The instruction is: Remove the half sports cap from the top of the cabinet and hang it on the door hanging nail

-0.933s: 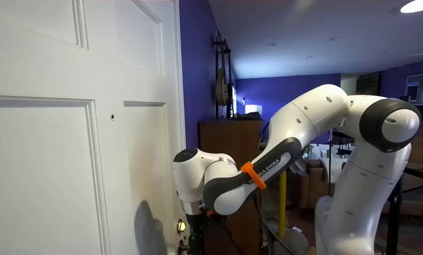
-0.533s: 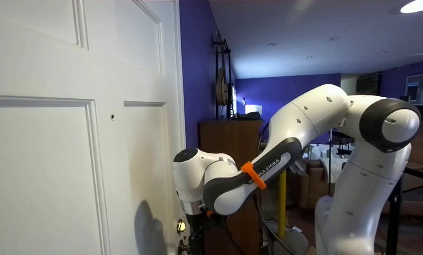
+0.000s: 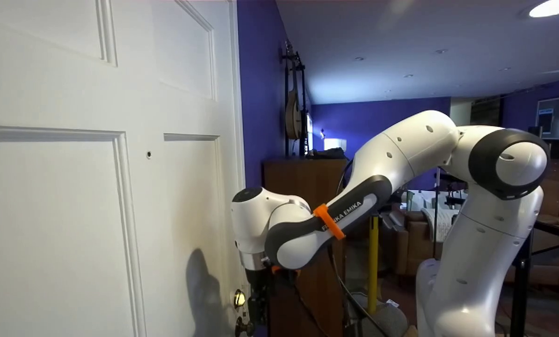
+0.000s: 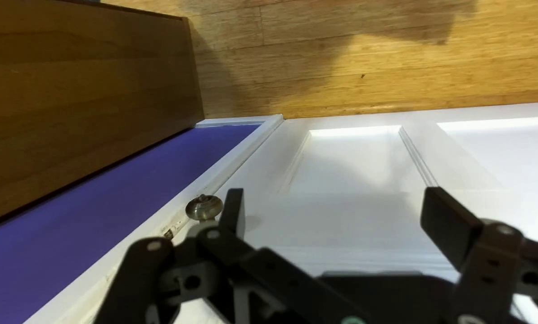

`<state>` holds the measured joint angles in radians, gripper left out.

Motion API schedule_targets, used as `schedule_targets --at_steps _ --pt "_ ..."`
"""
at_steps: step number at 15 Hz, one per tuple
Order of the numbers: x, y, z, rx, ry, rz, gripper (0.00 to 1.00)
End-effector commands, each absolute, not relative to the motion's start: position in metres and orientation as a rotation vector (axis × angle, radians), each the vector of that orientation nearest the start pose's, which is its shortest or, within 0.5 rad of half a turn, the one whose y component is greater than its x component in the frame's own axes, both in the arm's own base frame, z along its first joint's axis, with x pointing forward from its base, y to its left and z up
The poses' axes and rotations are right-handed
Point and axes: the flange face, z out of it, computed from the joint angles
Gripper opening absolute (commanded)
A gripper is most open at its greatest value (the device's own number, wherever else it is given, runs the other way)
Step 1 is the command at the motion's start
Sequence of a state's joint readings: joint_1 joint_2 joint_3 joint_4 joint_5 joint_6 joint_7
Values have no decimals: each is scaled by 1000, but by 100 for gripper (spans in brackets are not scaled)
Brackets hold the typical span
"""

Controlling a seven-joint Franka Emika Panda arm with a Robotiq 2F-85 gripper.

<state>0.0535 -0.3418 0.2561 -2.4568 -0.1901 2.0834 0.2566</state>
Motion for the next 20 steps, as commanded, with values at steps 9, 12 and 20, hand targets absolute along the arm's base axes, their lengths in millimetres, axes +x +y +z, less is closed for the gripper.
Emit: schedule_targets --at_steps 9,12,20 --pt "473 -52 538 -3366 -355 -417 100" --pt "474 -94 547 -3304 -126 -379 100" --pt "471 -89 554 -3330 -232 -416 100"
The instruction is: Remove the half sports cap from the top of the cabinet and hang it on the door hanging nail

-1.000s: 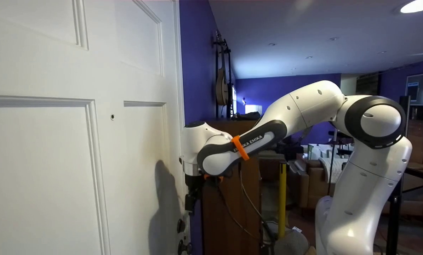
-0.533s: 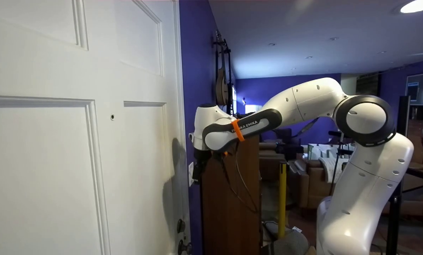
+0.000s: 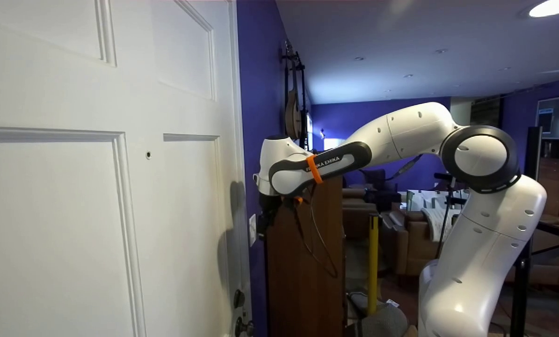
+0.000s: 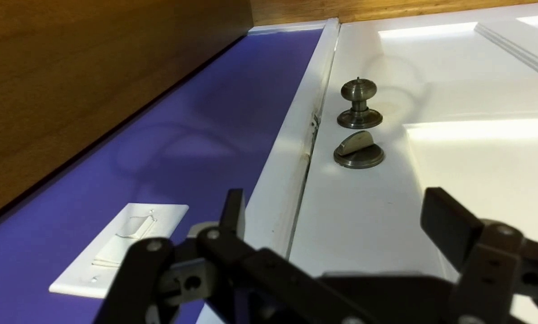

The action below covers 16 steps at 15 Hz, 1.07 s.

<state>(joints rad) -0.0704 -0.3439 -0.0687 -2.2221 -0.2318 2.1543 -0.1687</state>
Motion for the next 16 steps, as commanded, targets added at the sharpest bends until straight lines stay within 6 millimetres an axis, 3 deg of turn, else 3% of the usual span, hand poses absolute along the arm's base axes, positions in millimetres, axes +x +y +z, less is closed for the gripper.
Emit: schedule_targets --at_steps 1,8,12,13,14,15,16 --pt "472 -96 561 -3333 -227 -432 100" --pt "454 -207 670 -3427 -155 -768 100" --pt "448 -258 717 -3463 -81 -951 100" --pt "449 -265 723 -3441 -53 -978 100" --pt "451 -259 725 -3328 -8 -971 100" --pt "438 -256 716 -3396 -19 -964 100" --pt "440 -259 719 -3367 0 -977 100"
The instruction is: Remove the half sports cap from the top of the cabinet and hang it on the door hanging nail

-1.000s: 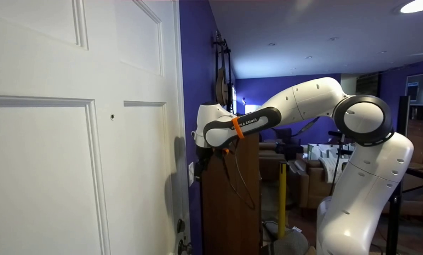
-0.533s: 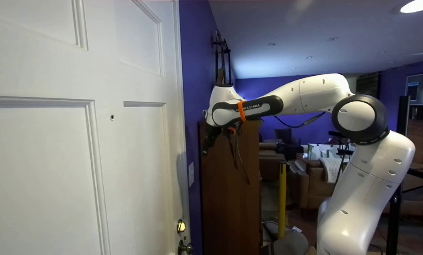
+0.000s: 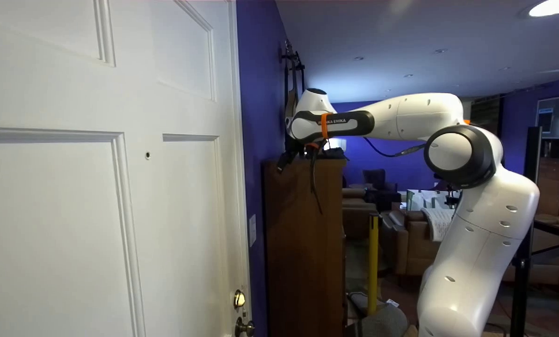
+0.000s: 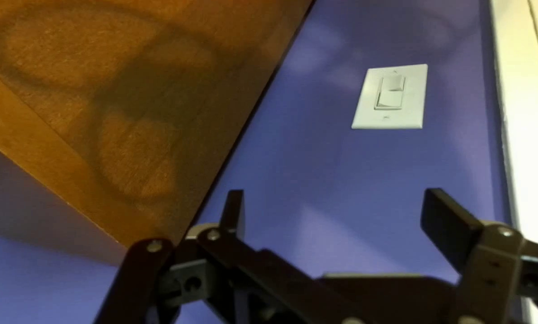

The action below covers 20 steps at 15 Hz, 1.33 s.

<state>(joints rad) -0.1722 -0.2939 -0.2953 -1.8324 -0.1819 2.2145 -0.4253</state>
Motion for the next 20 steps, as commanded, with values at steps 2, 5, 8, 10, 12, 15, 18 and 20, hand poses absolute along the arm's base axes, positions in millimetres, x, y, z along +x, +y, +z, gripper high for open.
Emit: schedule_targets --at_steps 2,5,8,10,12,15,18,20 --pt "446 -258 720 -3346 6 -981 100" --pt "453 -262 722 -3347 57 -1012 100" --pt "460 -288 745 -3345 289 -1086 100" --pt "459 -303 761 -3337 336 -1165 100" --pt "458 -321 775 -3366 388 -1206 100" --pt "455 -349 787 -3398 374 -1265 100" --pt "449 -371 790 -3423 344 -1254 100" --pt "443 -386 788 -3488 439 -1120 100"
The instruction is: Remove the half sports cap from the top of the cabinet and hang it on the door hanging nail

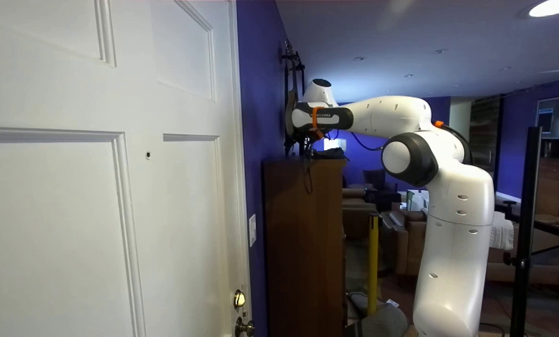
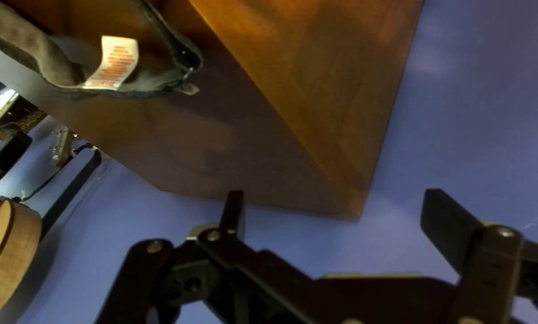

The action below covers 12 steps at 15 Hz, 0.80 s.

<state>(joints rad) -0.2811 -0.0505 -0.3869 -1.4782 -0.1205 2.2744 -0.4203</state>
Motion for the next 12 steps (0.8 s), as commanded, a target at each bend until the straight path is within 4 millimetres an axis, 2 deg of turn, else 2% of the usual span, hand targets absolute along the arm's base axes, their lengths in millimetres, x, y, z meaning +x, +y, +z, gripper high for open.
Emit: schedule_targets --at_steps 1,5,6,12 --pt "436 -392 786 2469 -314 730 100" --pt "419 -412 782 2498 -373 641 100" --pt "422 -404 776 2502 -373 680 100" --pt "418 -410 776 2499 -388 666 100"
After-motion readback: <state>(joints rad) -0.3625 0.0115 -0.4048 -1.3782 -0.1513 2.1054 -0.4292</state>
